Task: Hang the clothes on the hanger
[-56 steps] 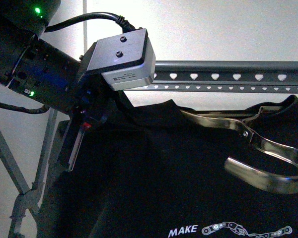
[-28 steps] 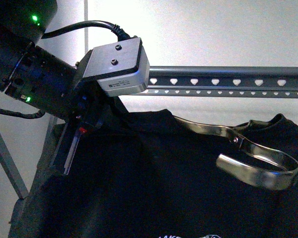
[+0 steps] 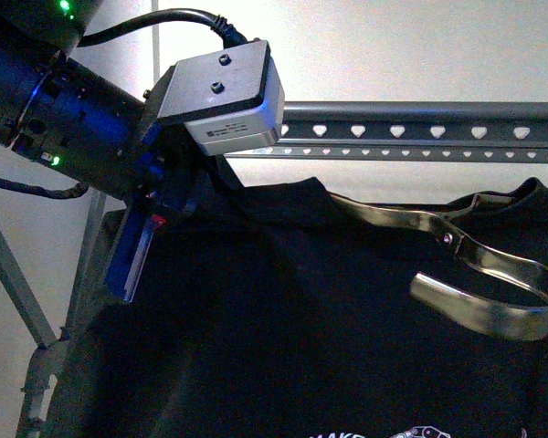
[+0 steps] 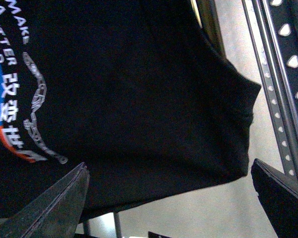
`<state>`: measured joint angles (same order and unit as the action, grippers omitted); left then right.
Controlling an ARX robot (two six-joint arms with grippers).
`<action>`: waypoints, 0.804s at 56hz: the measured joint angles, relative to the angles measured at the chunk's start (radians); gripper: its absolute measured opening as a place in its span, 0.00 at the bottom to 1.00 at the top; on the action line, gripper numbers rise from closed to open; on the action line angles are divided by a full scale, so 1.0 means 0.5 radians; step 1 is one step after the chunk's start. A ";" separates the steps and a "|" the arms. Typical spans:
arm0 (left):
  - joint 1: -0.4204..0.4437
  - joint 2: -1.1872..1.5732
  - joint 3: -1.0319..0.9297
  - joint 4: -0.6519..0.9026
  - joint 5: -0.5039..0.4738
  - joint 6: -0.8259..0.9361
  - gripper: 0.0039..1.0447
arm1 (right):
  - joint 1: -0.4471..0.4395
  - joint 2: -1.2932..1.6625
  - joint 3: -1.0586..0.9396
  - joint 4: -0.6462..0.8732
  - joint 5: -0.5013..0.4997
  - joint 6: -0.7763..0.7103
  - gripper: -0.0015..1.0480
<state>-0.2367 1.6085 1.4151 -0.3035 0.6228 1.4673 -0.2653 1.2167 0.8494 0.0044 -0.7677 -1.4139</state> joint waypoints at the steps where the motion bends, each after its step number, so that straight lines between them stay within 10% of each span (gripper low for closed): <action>1: 0.000 0.000 0.000 0.000 0.000 0.000 0.04 | 0.011 0.018 0.022 0.000 0.018 -0.004 0.93; 45: 0.001 0.000 0.000 0.000 -0.004 0.000 0.04 | 0.352 0.840 0.951 -0.175 0.389 0.331 0.93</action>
<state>-0.2363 1.6085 1.4151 -0.3035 0.6209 1.4673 -0.0895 1.6367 1.3251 -0.0830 -0.5732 -1.2484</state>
